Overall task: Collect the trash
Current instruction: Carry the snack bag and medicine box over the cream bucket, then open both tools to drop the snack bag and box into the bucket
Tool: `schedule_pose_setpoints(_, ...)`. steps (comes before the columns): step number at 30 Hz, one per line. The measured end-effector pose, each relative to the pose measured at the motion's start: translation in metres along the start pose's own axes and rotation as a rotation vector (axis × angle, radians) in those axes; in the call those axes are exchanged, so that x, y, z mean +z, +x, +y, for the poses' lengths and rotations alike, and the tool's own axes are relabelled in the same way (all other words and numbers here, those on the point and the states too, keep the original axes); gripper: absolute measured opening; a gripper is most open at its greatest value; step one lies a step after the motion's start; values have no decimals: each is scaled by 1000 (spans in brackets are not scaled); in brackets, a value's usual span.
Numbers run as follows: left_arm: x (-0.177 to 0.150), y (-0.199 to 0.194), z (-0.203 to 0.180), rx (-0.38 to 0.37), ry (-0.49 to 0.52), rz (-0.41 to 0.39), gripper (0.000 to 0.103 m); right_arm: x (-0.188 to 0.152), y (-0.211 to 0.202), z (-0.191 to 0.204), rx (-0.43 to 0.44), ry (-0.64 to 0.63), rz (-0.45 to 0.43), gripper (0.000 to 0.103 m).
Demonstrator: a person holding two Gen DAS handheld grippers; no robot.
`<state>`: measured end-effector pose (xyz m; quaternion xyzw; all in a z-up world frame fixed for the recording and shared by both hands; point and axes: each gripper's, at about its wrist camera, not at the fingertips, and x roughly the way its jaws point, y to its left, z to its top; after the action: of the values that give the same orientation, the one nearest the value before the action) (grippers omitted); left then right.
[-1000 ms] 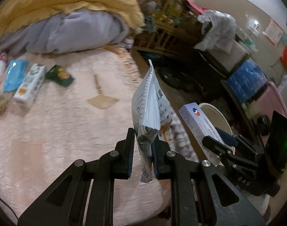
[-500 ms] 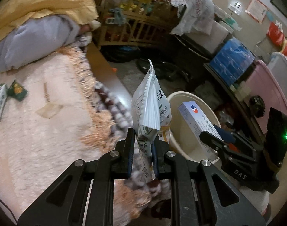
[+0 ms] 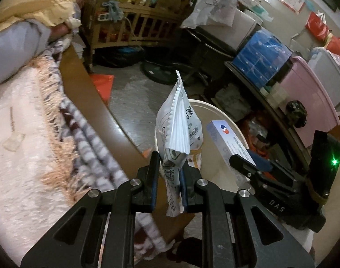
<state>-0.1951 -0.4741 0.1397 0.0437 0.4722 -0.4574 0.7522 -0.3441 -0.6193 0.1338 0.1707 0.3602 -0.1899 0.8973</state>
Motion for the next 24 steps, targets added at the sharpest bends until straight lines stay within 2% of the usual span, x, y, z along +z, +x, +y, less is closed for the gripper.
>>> schedule_pose_setpoints(12, 6, 34, -17, -7, 12, 30, 14, -8, 5, -29, -37, 66, 3, 44)
schedule_pose_setpoints(24, 7, 55, -23, -15, -6, 41, 14, -8, 12, -36, -48, 98, 9, 44)
